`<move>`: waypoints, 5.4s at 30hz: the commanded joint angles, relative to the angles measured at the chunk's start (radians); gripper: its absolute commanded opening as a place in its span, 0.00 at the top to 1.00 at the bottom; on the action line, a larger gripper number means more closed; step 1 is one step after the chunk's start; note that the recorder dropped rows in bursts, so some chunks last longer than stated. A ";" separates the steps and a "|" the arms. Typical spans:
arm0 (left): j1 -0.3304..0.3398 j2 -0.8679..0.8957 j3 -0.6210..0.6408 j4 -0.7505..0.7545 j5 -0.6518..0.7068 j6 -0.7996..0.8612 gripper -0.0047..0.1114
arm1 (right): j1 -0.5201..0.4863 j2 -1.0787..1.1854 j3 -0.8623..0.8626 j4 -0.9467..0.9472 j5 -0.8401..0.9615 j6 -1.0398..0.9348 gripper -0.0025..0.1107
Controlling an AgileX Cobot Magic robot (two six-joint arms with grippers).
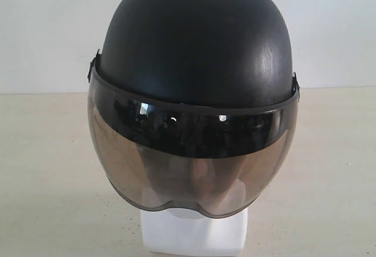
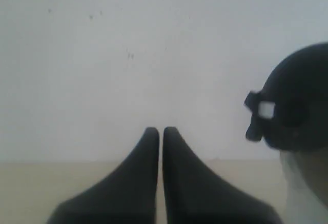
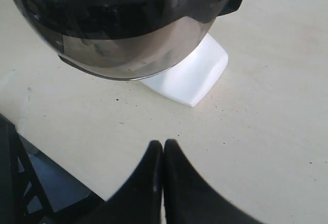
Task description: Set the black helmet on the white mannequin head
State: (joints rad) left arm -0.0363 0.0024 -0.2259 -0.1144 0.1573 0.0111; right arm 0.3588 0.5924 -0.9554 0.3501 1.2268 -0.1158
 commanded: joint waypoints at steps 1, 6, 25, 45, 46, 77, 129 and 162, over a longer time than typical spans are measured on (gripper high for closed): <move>0.033 -0.002 0.151 0.037 -0.046 -0.011 0.92 | 0.001 -0.004 0.004 0.004 -0.006 0.001 0.98; 0.060 -0.002 0.226 0.077 -0.132 -0.031 0.92 | 0.001 -0.004 0.004 0.004 -0.006 0.001 0.98; 0.077 -0.002 0.226 0.124 0.120 -0.065 0.92 | 0.001 -0.004 0.004 0.004 -0.006 0.001 0.98; 0.077 -0.002 0.226 0.124 0.120 -0.065 0.92 | 0.001 -0.004 0.004 -0.049 -0.006 -0.020 0.98; 0.077 -0.002 0.226 0.124 0.120 -0.065 0.92 | 0.001 -0.004 0.004 -0.047 -0.006 -0.018 0.98; 0.077 -0.002 0.226 0.124 0.120 -0.065 0.92 | -0.001 -0.501 0.955 -0.304 -1.133 -0.052 0.98; 0.077 -0.002 0.226 0.124 0.120 -0.065 0.92 | -0.361 -0.592 0.955 -0.303 -0.862 0.095 0.98; 0.077 -0.002 0.226 0.124 0.120 -0.065 0.92 | -0.361 -0.592 0.955 -0.303 -0.862 0.095 0.98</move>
State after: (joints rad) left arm 0.0380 0.0024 0.0006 0.0126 0.2797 -0.0443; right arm 0.0000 0.0041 -0.0002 0.0527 0.3685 -0.0206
